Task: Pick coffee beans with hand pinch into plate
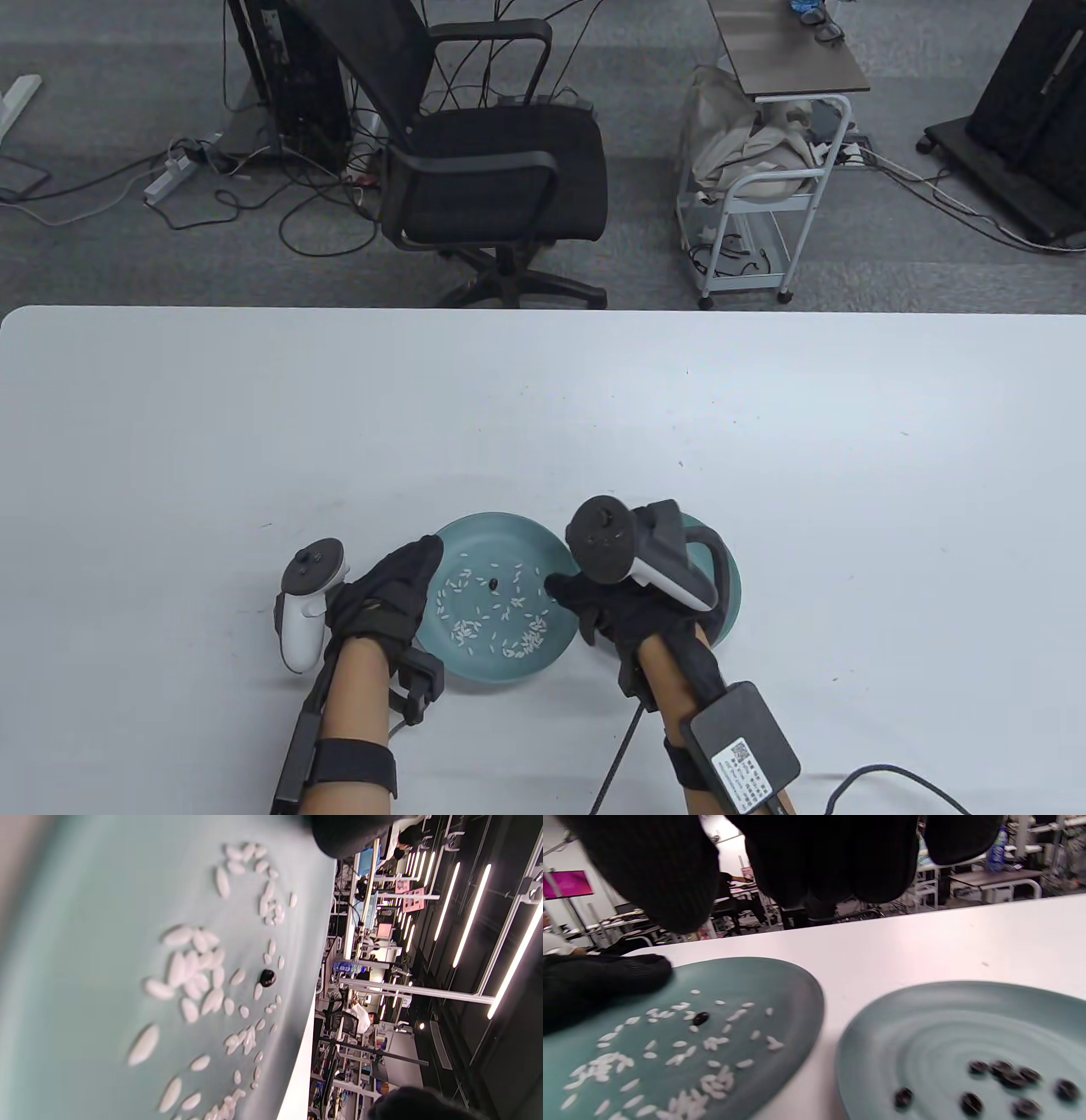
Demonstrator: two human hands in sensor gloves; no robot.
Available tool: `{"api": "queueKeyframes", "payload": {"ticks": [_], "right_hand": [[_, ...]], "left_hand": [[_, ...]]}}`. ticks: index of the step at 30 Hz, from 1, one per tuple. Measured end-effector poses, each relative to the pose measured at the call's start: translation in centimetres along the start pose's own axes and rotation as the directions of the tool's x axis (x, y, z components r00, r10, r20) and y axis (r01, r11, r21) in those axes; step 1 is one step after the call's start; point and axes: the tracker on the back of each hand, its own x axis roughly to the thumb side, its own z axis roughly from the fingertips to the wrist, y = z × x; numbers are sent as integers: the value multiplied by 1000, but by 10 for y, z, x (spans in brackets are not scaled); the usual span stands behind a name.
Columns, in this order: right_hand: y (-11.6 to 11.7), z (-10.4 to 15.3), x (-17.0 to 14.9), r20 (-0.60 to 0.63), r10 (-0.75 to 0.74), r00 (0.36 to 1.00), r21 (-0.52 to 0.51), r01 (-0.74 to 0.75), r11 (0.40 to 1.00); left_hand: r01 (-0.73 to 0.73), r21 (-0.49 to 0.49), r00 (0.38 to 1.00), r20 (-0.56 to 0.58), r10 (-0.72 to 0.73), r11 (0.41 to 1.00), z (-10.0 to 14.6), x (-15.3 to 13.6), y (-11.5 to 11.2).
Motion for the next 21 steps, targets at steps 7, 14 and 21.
{"api": "queueKeyframes", "payload": {"ticks": [7,14,21], "right_hand": [[19,-4,37,40,108,993,-70,-105,992],[45,-13,50,-4,178,984,-77,-178,981],[63,-21,55,-13,237,972,-21,-237,971]], "left_hand": [[33,-79,999,22,-31,996,1,5,-8],[68,-81,998,15,-67,994,-1,5,-6],[58,-93,998,19,-57,994,-1,6,-7]]}}
